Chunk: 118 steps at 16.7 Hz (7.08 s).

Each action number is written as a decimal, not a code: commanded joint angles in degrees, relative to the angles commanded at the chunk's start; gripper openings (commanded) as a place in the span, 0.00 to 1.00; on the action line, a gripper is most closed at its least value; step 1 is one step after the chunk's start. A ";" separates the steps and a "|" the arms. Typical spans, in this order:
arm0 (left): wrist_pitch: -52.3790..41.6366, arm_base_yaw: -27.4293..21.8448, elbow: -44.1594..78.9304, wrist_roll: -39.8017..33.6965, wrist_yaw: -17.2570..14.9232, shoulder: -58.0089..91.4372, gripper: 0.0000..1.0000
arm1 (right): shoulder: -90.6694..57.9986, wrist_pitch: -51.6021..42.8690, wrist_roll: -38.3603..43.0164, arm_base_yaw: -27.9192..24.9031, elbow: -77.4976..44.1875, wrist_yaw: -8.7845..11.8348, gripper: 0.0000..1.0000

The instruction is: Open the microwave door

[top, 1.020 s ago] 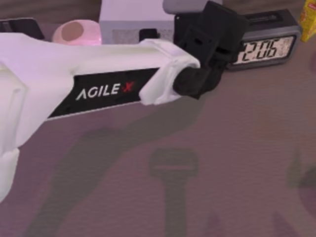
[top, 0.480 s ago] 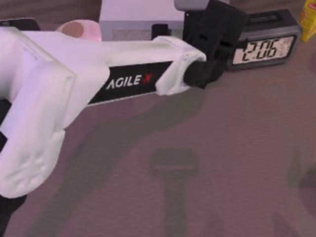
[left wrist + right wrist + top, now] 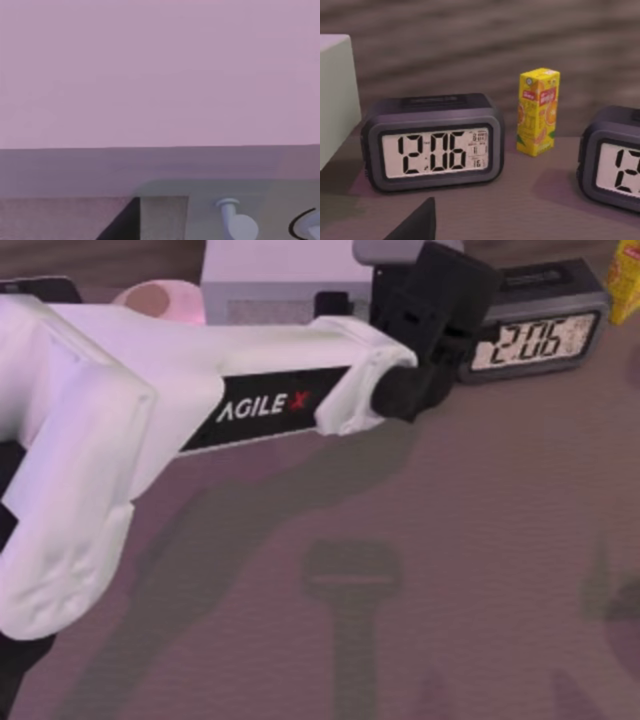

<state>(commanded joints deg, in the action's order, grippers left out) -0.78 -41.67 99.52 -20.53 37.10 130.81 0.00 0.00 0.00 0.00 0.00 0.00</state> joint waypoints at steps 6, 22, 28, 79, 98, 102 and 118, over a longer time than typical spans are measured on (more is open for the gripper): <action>0.00 0.00 0.00 0.00 0.00 0.00 0.17 | 0.00 0.00 0.00 0.00 0.00 0.00 1.00; -6.24 -3.19 3.98 -1.73 -1.75 1.27 0.00 | 0.00 0.00 0.00 0.00 0.00 0.00 1.00; -31.93 -1.52 25.19 -7.10 -7.67 9.59 0.00 | 0.00 0.00 0.00 0.00 0.00 0.00 1.00; -57.84 2.43 32.63 -9.85 -20.78 6.81 0.00 | 0.00 0.00 0.00 0.00 0.00 0.00 1.00; -57.84 2.43 32.63 -9.85 -20.78 6.81 0.00 | 0.00 0.00 0.00 0.00 0.00 0.00 1.00; -57.84 2.43 32.63 -9.85 -20.78 6.81 0.00 | 0.00 0.00 0.00 0.00 0.00 0.00 1.00; -50.86 2.84 19.72 -4.31 -23.37 -0.56 0.00 | 0.00 0.00 0.00 0.00 0.00 0.00 1.00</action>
<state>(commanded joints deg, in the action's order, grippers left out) -51.63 -38.84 119.25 -24.84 13.74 130.24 0.00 0.00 0.00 0.00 0.00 0.00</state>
